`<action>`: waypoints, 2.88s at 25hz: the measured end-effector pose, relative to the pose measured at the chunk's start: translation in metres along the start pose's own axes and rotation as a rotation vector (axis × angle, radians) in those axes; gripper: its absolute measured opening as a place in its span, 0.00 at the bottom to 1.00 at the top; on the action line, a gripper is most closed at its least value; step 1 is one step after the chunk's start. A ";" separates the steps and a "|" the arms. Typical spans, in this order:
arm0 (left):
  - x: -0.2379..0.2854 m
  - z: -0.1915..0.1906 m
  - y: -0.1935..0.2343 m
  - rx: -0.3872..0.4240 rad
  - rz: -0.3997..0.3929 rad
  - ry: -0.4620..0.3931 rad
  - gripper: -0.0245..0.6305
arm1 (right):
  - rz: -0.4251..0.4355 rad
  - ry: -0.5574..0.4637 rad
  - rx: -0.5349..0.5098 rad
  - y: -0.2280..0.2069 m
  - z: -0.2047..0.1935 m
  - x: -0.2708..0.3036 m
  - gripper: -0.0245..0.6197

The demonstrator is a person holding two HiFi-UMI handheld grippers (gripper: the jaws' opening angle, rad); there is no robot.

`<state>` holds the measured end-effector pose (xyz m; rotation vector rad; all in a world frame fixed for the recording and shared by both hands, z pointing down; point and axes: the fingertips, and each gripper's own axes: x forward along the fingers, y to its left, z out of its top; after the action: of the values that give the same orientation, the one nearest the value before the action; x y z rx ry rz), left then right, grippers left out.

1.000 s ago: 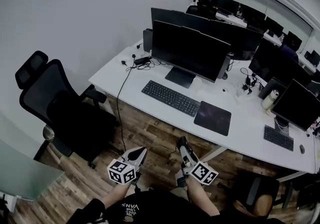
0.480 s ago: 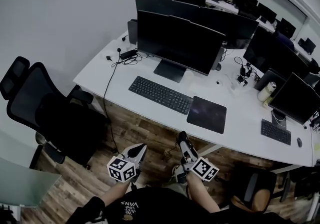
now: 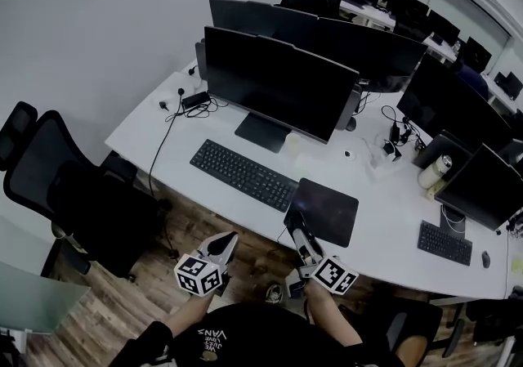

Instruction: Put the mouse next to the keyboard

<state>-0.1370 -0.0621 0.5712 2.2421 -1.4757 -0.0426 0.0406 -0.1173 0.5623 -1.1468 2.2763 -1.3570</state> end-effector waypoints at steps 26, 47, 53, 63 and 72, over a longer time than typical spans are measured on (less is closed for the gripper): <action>0.143 0.011 -0.016 0.018 -0.106 0.072 0.04 | -0.035 -0.131 0.049 -0.070 0.119 0.049 0.30; 0.220 0.042 0.039 0.064 -0.309 0.186 0.04 | -0.218 -0.421 0.096 -0.113 0.177 0.093 0.30; 0.225 0.040 0.047 0.068 -0.321 0.207 0.04 | -0.277 -0.433 0.147 -0.140 0.164 0.097 0.30; 0.223 0.033 0.056 0.068 -0.322 0.241 0.04 | -0.360 -0.332 0.232 -0.175 0.099 0.121 0.30; 0.218 0.031 0.066 0.063 -0.314 0.248 0.04 | -0.405 -0.273 0.236 -0.183 0.065 0.133 0.30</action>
<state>-0.1097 -0.2863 0.6164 2.4091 -1.0035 0.1800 0.0817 -0.3027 0.7019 -1.6501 1.7044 -1.4476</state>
